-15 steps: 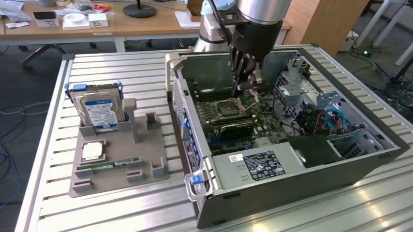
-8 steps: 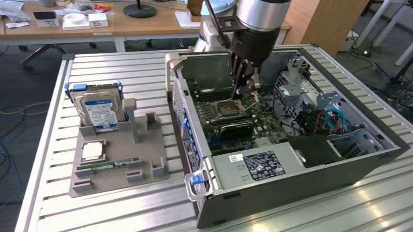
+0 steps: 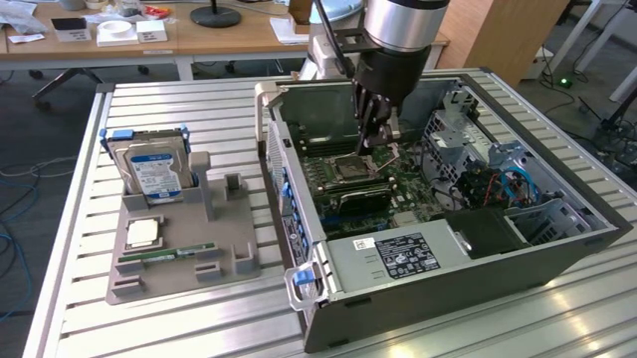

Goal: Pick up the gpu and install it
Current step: 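Press down on the gpu until it lock into place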

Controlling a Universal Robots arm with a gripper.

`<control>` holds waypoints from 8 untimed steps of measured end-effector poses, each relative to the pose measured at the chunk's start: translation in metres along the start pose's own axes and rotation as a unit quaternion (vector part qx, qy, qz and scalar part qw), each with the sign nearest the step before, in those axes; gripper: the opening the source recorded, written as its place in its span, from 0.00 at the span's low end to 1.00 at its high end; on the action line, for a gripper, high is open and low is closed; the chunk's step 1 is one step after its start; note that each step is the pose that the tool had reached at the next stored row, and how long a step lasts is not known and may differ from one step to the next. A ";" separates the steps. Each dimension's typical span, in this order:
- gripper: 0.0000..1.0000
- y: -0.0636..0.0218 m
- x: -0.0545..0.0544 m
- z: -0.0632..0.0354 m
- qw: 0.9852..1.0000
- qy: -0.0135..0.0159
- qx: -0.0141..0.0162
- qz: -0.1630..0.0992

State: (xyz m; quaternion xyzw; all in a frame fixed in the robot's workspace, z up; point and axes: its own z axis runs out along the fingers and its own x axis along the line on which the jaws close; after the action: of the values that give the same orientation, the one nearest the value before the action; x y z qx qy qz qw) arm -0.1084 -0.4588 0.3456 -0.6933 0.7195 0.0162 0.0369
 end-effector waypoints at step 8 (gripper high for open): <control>0.11 0.0000 0.000 0.0017 1.000 0.000 0.000 0.000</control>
State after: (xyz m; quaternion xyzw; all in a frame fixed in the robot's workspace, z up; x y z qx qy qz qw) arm -0.1084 -0.4587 0.3439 -0.6933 0.7195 0.0163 0.0372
